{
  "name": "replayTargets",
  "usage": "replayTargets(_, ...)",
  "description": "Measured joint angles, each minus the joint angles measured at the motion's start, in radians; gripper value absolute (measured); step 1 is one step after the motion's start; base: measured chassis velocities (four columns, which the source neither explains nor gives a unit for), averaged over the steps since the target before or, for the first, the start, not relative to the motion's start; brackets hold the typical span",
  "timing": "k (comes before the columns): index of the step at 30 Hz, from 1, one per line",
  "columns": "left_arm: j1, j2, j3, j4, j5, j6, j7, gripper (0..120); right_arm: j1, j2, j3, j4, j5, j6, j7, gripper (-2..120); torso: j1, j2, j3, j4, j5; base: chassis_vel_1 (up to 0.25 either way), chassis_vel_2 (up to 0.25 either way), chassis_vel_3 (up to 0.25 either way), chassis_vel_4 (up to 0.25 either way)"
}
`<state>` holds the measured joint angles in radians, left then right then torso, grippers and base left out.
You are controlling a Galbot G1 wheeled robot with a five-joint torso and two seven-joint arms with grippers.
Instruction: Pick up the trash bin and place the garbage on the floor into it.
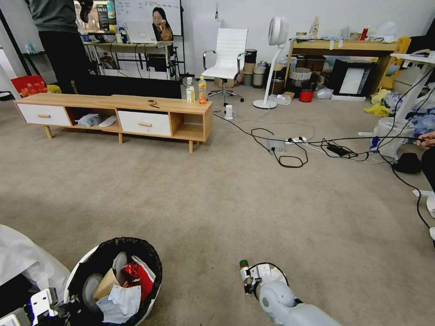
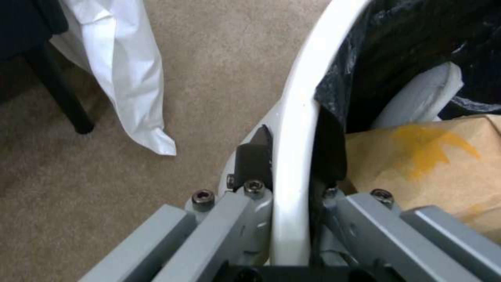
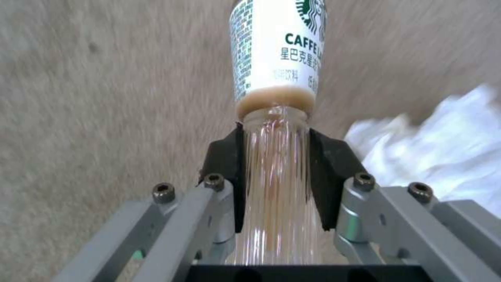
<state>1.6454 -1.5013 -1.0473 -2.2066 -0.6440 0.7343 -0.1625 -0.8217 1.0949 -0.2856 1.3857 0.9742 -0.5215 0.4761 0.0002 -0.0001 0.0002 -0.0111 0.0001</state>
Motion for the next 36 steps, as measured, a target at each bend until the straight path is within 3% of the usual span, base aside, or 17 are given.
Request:
replayTargets(6, -0.002, 0.003, -0.002, -0.015, -0.021, 0.000, -0.007, 1, 0.013, -0.074, 0.024, 0.158, 0.015, 0.008, 0.024, 24, 0.000, 0.000, 0.000, -0.0002, 0.0001, 0.000, 0.000, 0.000, 0.000)
replayTargets(8, -0.002, 0.005, -0.004, -0.025, -0.030, 0.000, -0.011, 1, 0.037, -0.114, 0.041, 0.280, 0.027, 0.006, 0.038, 24, 0.000, 0.000, 0.000, 0.0001, -0.0001, 0.000, 0.000, 0.000, 0.000)
replayTargets(17, 0.001, 0.011, 0.000, -0.060, -0.057, 0.001, -0.024, 1, 0.117, -0.164, 0.053, 0.541, 0.054, -0.002, 0.068, 24, 0.000, 0.000, 0.000, -0.0001, -0.0001, 0.000, 0.000, 0.000, 0.000)
replayTargets(22, 0.005, 0.015, 0.001, -0.072, -0.065, 0.001, -0.026, 1, 0.158, -0.164, 0.045, 0.616, 0.056, 0.013, 0.072, 24, 0.000, 0.000, 0.000, -0.0001, -0.0001, 0.000, 0.000, 0.000, 0.000)
replayTargets(27, 0.011, 0.025, 0.008, -0.090, -0.072, 0.001, -0.029, 1, 0.254, -0.151, 0.001, 0.717, 0.072, 0.087, 0.049, 24, 0.000, 0.000, 0.000, 0.0000, -0.0001, 0.000, 0.000, 0.000, 0.000)
replayTargets(34, 0.018, 0.031, 0.015, -0.105, -0.074, 0.001, -0.031, 1, 0.399, -0.099, -0.072, 0.778, 0.155, 0.130, 0.023, 24, 0.000, 0.000, 0.000, 0.0001, -0.0004, 0.000, 0.000, 0.000, 0.000)
replayTargets(36, 0.021, 0.034, 0.018, -0.111, -0.075, 0.001, -0.031, 1, 0.478, -0.053, -0.121, 0.781, 0.194, 0.139, 0.019, 24, 0.000, 0.000, 0.000, 0.0001, -0.0002, 0.000, 0.000, 0.000, 0.000)
